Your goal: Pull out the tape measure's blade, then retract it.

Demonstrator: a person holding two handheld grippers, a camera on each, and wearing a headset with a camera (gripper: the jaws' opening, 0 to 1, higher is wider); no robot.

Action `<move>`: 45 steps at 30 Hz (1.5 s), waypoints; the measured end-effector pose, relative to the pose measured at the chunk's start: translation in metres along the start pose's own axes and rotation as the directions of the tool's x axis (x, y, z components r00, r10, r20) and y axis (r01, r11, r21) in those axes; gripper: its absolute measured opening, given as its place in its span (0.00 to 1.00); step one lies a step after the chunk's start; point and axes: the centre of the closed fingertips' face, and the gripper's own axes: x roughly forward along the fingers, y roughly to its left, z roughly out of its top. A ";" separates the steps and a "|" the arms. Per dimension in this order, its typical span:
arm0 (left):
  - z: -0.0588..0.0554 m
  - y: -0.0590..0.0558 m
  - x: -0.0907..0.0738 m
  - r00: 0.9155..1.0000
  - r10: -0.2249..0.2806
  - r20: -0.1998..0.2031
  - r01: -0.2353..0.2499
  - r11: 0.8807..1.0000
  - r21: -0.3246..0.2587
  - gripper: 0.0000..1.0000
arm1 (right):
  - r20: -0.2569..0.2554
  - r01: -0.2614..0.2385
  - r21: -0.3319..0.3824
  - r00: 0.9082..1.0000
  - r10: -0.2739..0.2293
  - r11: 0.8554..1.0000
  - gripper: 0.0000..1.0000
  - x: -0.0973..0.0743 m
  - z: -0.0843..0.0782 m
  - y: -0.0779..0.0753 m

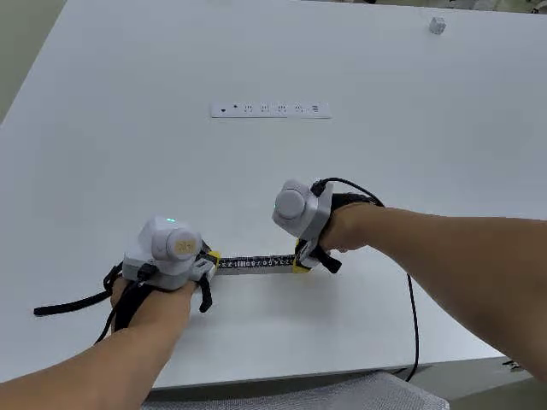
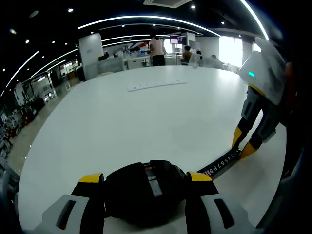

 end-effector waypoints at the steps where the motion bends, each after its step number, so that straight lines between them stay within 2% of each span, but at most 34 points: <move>1: 0.000 0.000 0.000 1.000 0.000 0.000 0.000 1.000 0.000 0.63 | 0.001 0.000 -0.001 1.000 0.000 1.000 0.15 0.000 0.001 0.000; 27: 0.001 0.001 0.000 1.000 -0.002 0.014 0.002 1.000 -0.004 0.63 | 0.046 -0.003 -0.013 0.999 0.004 1.000 0.15 0.004 0.023 0.005; 45: 0.001 0.001 0.000 1.000 -0.001 0.000 0.001 1.000 -0.008 0.63 | 0.067 -0.016 -0.045 0.998 0.019 0.999 0.15 0.007 0.032 0.007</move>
